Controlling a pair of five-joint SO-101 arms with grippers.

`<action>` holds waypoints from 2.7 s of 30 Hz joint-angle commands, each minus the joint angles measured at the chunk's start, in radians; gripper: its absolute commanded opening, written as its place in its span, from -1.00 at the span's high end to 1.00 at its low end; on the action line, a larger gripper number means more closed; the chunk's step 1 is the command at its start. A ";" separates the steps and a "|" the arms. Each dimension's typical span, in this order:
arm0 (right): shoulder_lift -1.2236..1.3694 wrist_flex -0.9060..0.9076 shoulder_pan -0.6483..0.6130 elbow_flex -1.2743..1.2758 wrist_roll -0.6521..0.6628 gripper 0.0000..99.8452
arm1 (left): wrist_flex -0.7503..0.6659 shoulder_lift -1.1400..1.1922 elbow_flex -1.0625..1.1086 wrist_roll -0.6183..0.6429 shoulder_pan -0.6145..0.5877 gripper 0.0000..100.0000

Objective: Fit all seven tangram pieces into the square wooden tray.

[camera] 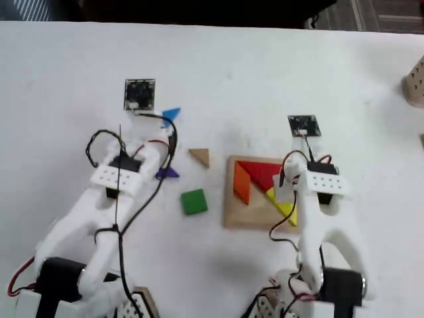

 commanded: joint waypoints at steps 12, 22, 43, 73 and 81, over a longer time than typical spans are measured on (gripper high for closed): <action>0.153 0.035 -0.051 -0.176 0.020 0.96 | -0.031 0.002 -0.061 0.002 -0.010 0.95; 0.058 0.007 0.005 -0.103 0.012 0.96 | -0.009 -0.007 -0.086 0.002 -0.094 0.95; 0.058 -0.016 0.002 -0.100 0.020 0.96 | 0.321 0.002 -0.101 -0.081 -0.059 0.48; 0.058 -0.016 -0.002 -0.100 0.021 0.96 | 0.342 0.297 -0.327 -0.032 -0.056 0.49; 0.058 -0.016 0.004 -0.100 0.021 0.96 | 0.465 0.297 -0.382 -0.032 -0.042 0.49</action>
